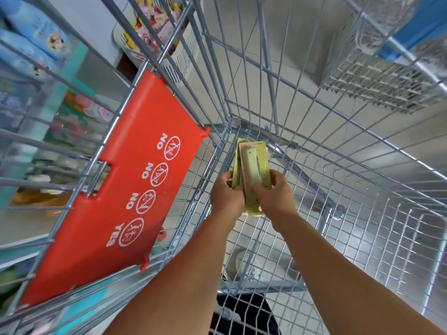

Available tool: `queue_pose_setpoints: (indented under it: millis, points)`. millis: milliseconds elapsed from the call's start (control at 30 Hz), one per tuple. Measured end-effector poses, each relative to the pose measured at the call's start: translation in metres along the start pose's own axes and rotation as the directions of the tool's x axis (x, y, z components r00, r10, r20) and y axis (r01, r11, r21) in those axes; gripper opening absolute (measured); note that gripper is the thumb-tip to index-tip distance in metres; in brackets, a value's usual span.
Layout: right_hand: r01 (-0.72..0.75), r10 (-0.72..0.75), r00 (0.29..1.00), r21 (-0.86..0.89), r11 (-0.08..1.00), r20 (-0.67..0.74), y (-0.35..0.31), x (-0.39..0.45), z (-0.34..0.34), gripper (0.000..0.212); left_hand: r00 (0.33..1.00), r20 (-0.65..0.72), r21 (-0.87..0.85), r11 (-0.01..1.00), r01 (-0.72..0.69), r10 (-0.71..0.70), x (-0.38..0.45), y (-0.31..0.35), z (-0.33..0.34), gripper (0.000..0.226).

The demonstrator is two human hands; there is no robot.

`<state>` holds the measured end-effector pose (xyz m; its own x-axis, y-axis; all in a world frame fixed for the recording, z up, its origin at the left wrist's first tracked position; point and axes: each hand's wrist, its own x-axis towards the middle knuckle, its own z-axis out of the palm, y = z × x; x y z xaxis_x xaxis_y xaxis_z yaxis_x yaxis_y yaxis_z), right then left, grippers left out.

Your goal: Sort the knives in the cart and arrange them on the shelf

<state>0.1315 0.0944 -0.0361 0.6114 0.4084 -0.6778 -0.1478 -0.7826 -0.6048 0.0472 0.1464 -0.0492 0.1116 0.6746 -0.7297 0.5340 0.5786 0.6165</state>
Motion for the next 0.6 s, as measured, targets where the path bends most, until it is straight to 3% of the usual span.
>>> queue_pose_setpoints:
  millis: [133,267,500,600]
  points:
    - [-0.056,0.052,0.998,0.108,0.993,0.041,-0.011,-0.013,-0.008,0.037,0.999,0.019,0.025,0.999,-0.032,0.031,-0.022,0.008,-0.011,0.014]
    - [0.004,-0.017,0.997,0.184,0.983,0.072,-0.035,-0.045,-0.026,0.03,0.988,-0.134,-0.034,0.996,-0.08,0.075,-0.059,0.027,-0.028,0.008]
    - [0.33,-0.35,0.933,0.182,0.926,0.086,-0.097,-0.136,-0.068,0.021,0.927,-0.277,-0.156,0.94,-0.303,0.253,-0.157,0.073,-0.064,0.013]
    - [0.485,-0.508,0.851,0.172,0.857,0.133,-0.126,-0.18,-0.081,0.024,0.851,-0.353,-0.013,0.907,-0.421,0.389,-0.198,0.091,-0.09,0.015]
